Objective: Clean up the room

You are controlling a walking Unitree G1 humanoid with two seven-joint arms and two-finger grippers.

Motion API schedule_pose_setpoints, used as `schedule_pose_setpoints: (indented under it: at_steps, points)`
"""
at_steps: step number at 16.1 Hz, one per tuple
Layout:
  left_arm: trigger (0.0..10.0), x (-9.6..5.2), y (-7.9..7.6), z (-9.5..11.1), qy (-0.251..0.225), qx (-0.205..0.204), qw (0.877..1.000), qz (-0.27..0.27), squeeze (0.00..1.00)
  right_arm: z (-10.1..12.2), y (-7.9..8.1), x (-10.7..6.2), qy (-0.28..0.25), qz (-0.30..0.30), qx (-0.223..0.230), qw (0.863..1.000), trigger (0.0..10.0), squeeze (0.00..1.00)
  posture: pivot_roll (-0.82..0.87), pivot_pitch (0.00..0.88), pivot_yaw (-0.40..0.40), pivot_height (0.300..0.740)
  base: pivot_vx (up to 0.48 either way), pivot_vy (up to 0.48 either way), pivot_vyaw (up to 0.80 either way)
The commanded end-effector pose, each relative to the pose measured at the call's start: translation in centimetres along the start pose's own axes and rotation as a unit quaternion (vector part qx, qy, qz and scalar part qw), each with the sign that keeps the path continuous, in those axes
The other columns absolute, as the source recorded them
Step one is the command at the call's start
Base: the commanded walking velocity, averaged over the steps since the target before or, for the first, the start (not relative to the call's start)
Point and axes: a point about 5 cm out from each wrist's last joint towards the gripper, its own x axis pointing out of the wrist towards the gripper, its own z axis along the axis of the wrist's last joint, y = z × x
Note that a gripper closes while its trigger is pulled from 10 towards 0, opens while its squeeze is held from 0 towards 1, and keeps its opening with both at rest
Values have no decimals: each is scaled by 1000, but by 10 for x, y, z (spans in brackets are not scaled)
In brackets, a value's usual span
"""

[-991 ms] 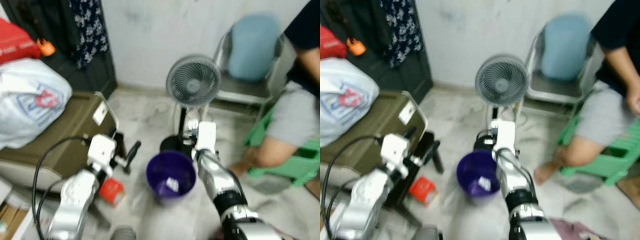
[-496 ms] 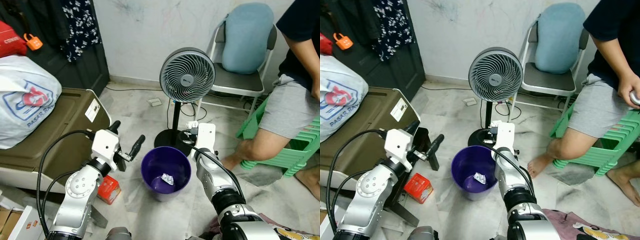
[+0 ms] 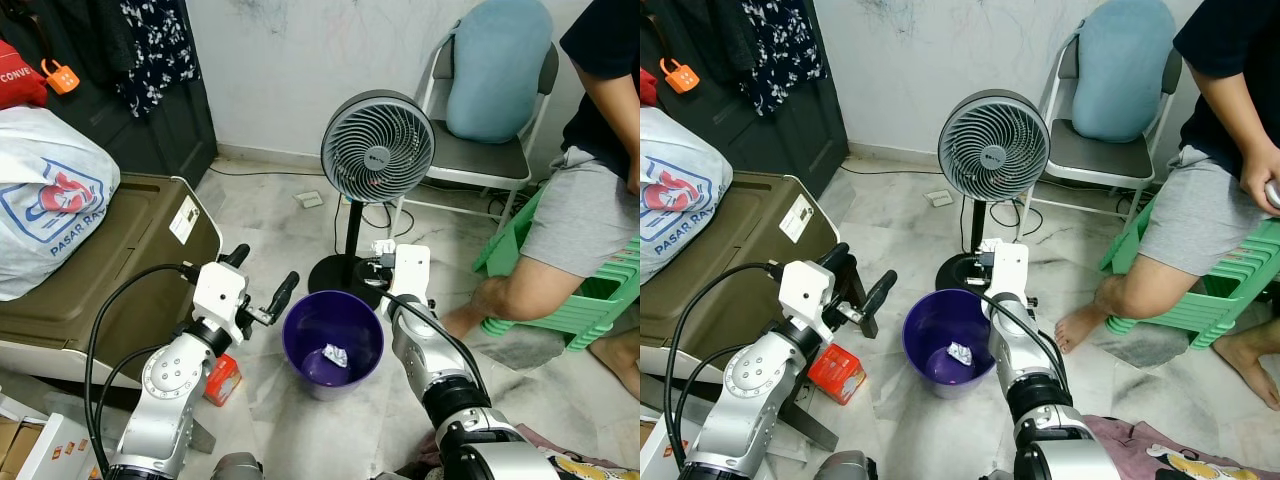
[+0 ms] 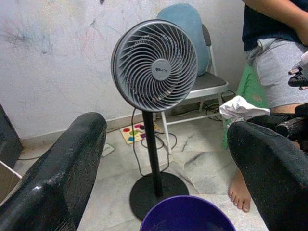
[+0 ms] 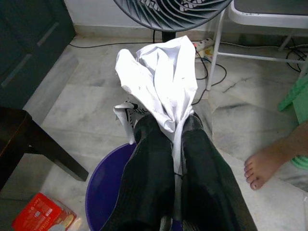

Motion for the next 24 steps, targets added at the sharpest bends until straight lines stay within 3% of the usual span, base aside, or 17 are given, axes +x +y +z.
schedule_pose_setpoints:
  at_steps: [1, 18, 24]
  points:
    - [10000, 0, -2, 2, -3, 3, 1000, -4, 0, 4, -1, 0, -10, 2, -4, 1000, 10000, 0, 138, 0, -17, 740, 300, 0, 0]
    - [10000, 1, -3, 1, 1, 4, 1000, -2, 0, 5, 2, -1, -19, 14, -19, 1000, 10000, 0, 141, 0, -18, 740, 312, 0, 0]
    - [10000, 2, 1, 1, 2, 8, 1000, 9, 0, 6, 2, 1, -19, 17, -25, 999, 10000, 0, 144, 0, -19, 740, 0, 0, 0]
